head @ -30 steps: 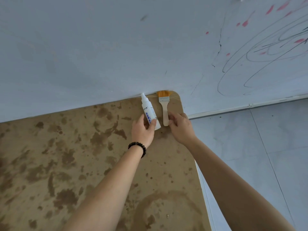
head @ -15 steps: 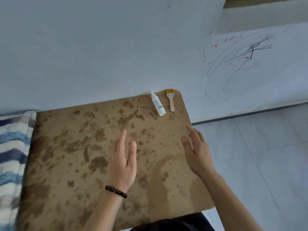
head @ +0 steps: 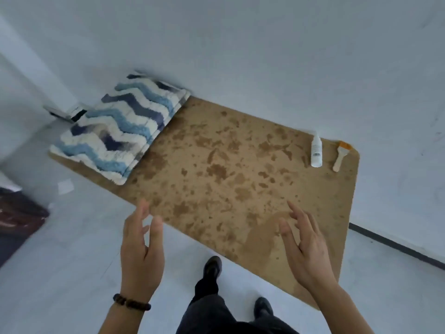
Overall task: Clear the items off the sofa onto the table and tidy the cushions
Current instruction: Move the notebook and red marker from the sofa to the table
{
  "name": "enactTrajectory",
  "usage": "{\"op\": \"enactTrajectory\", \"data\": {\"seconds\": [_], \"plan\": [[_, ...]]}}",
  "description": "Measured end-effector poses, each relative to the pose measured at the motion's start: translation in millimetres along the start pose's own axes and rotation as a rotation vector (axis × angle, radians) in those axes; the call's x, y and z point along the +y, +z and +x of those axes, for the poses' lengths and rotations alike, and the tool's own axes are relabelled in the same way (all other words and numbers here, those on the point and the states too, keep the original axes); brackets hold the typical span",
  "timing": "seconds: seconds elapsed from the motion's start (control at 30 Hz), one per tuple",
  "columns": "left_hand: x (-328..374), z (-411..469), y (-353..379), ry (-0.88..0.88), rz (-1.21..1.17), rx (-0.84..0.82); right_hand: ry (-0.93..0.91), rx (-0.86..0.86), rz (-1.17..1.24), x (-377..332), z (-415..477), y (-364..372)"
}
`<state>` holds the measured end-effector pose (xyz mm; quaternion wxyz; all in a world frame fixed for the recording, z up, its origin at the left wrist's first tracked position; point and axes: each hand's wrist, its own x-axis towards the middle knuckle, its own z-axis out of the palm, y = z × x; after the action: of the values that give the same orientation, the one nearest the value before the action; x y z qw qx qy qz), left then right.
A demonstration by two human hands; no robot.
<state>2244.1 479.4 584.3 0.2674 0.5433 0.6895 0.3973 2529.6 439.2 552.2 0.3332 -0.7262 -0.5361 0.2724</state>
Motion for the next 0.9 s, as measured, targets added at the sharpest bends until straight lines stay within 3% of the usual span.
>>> {"op": "enactTrajectory", "data": {"seconds": [0.2,0.5,0.67,0.9], "plan": [[-36.0,-111.7,-83.4,-0.196,0.091,0.278,-0.201,-0.41,-0.046,-16.2,-33.7,61.7],[-111.3,-266.7,-224.3,-0.495,0.06,0.793,-0.592,-0.828,-0.042,-142.2,-140.1,186.5],[-183.5,-331.1,-298.9,-0.687,0.019,0.933,-0.679,-0.963,-0.066,-214.3,-221.4,294.0],[-252.7,-355.6,-439.3,-0.715,0.041,1.067,-0.837,-1.161,-0.033,-321.1,-317.0,420.0]]}}
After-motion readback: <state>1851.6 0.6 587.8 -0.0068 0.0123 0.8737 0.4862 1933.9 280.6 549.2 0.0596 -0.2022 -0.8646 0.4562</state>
